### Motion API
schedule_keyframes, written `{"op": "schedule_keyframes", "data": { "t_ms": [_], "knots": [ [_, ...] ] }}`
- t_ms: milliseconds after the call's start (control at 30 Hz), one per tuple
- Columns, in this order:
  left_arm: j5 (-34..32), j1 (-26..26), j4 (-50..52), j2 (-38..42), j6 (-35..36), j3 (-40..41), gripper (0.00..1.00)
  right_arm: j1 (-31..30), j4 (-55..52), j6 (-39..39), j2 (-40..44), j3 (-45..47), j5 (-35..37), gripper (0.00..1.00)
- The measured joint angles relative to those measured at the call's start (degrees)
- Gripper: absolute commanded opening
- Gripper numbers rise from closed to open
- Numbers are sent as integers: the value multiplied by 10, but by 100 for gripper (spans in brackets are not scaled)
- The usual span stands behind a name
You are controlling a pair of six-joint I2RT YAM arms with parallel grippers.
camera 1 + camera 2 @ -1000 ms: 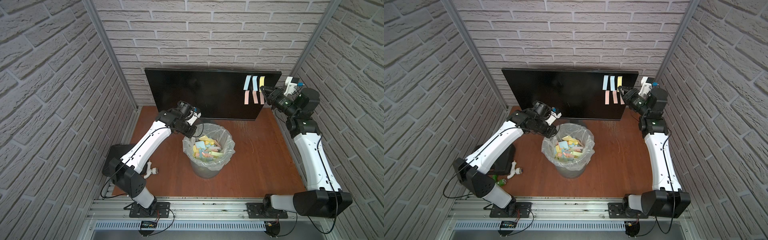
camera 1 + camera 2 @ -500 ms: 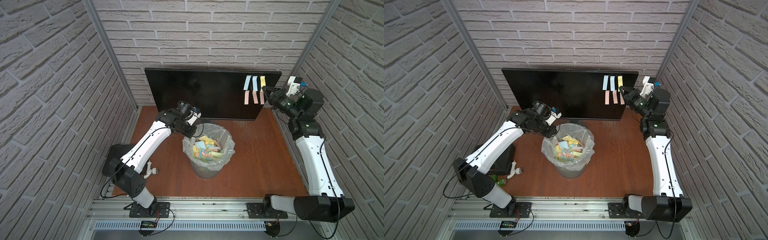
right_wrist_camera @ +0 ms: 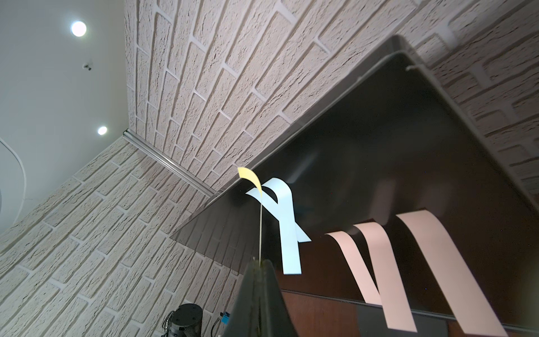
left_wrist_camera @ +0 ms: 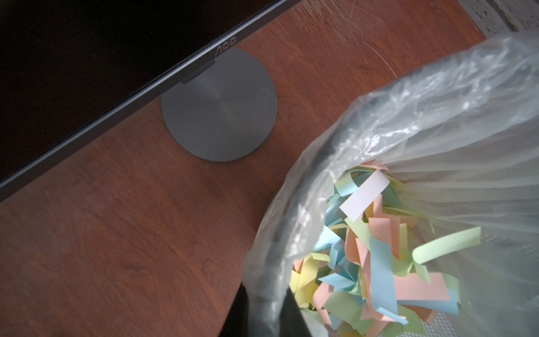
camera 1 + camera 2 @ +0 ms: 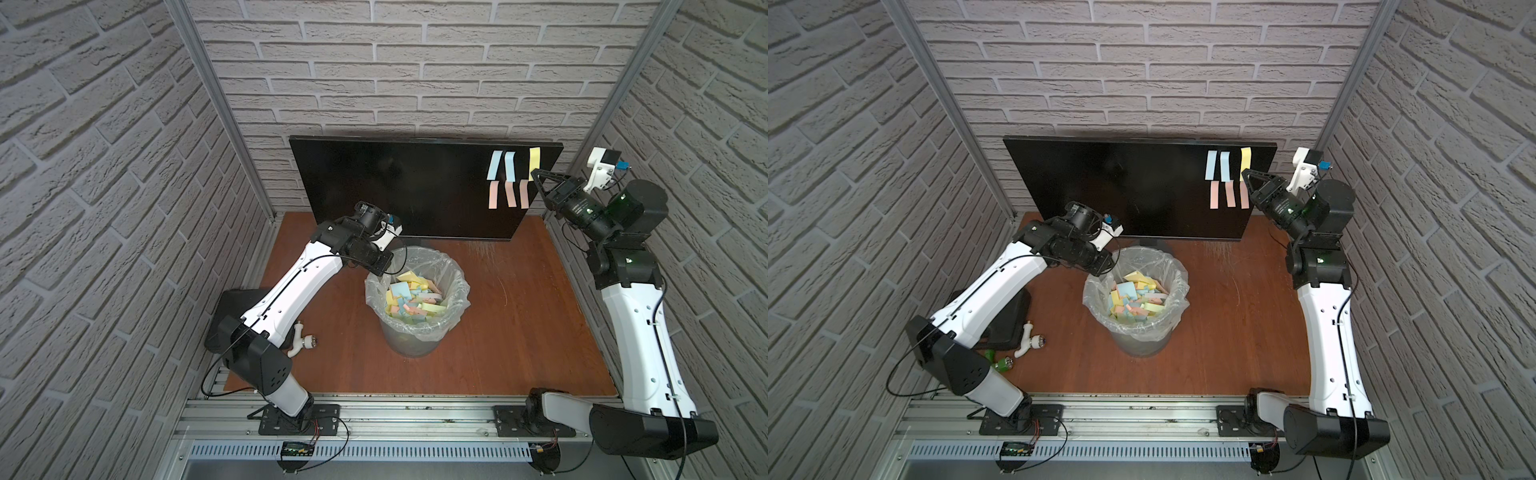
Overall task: Remove the sticky note from the monitor
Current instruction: Tear off the sticky note from the monitor, then place the sticky note in the trash bin.
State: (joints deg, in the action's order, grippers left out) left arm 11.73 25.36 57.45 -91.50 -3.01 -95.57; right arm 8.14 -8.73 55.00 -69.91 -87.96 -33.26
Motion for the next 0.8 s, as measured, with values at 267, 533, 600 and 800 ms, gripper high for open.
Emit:
{"op": "schedule_keyframes", "data": {
  "t_ms": [267, 533, 600, 800],
  "knots": [
    [0, 0, 0, 0, 0, 0, 17, -140, -103, -118, 55, 10, 46, 3],
    [0, 0, 0, 0, 0, 0, 17, -336, -194, -249, 73, 89, 128, 3],
    [0, 0, 0, 0, 0, 0, 17, -378, -215, -274, 61, 108, 159, 3],
    [0, 0, 0, 0, 0, 0, 17, -466, -251, -324, 10, 126, 237, 3]
  ]
}}
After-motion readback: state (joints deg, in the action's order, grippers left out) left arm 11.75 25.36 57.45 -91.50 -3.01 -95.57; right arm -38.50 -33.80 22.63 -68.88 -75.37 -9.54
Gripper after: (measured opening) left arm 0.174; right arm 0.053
